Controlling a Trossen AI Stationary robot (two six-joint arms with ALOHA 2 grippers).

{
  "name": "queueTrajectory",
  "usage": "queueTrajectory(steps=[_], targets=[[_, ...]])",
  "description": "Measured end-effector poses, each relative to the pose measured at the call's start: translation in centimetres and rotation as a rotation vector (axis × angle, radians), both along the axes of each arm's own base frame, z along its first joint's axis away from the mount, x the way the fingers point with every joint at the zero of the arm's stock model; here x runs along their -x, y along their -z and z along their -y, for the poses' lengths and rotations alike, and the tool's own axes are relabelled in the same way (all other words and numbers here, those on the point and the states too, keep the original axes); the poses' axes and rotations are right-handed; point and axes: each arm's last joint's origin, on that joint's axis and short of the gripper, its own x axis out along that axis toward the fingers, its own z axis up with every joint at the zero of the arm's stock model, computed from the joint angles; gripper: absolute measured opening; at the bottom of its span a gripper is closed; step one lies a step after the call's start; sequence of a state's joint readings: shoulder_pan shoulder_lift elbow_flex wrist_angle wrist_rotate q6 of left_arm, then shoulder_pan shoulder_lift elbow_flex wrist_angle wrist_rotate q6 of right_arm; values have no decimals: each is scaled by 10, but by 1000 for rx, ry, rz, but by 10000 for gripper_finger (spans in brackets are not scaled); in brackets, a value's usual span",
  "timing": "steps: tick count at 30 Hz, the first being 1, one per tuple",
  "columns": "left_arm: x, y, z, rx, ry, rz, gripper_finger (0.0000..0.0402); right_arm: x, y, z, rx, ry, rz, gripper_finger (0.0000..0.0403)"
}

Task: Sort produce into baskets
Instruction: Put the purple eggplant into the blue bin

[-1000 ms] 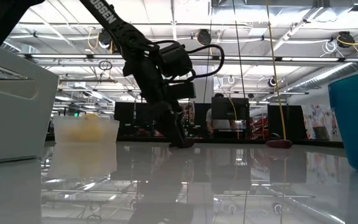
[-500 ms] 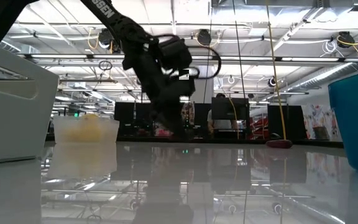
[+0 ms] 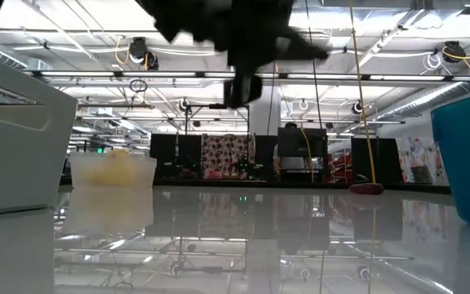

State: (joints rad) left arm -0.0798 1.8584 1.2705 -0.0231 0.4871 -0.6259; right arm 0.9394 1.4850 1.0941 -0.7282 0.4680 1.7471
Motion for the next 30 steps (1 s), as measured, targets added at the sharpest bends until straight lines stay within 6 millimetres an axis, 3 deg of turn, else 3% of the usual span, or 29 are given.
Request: queueTrajectory(steps=[5, 11, 14, 19, 25, 30], targets=[[3, -6, 69, -146, -135, 153, 47, 3, -24, 21, 116, -53, 115, 148], [11, -12, 113, -249, -374, 308, 47, 9, -50, 42, 254, -136, 237, 148], [11, -7, 129, -186, -465, 347, 47, 11, -59, 51, 299, -170, 263, 148], [2, 10, 150, -100, -474, 392, 47, 12, -69, 64, 347, -207, 282, 148], [-37, 19, 171, -78, -458, 411, 48, 15, -73, 71, 378, -232, 283, 148], [-66, 28, 173, -120, -379, 385, 48, 17, -71, 73, 404, -246, 253, 148]])
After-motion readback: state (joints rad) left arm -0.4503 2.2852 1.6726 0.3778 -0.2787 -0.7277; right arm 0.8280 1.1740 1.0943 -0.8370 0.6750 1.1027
